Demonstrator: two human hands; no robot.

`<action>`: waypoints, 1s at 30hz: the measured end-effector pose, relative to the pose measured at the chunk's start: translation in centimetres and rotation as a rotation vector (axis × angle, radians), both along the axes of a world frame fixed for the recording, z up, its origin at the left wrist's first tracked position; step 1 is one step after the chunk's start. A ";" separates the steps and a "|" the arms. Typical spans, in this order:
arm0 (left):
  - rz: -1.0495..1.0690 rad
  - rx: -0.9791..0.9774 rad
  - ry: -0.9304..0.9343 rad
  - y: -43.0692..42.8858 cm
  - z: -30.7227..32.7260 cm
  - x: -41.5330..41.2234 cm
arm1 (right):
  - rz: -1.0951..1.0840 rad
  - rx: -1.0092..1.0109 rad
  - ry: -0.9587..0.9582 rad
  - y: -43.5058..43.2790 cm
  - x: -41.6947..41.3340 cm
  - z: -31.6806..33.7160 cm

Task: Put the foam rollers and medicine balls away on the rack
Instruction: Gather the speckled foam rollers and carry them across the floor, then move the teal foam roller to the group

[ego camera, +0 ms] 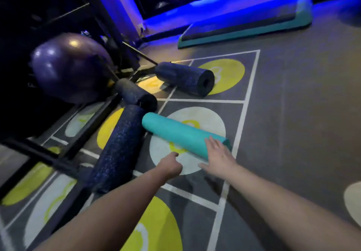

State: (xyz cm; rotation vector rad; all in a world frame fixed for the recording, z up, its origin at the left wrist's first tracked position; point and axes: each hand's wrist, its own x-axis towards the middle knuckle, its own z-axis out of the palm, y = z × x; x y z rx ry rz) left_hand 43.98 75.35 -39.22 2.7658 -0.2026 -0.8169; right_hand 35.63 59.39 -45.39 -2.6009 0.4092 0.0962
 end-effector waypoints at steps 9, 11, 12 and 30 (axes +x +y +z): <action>0.013 -0.233 -0.150 -0.8 3.6 4.5 | -0.118 -0.246 0.099 -1.9 2.5 1.2; 0.033 -0.250 -0.149 0.0 2.8 5.7 | -0.149 -0.324 0.141 -1.8 2.5 1.3; 0.031 -0.243 -0.145 0.4 2.4 6.4 | -0.154 -0.342 0.163 -1.4 2.6 1.4; 0.259 -0.948 0.371 -10.1 0.9 0.8 | -0.749 0.670 -0.130 -1.2 -6.8 4.4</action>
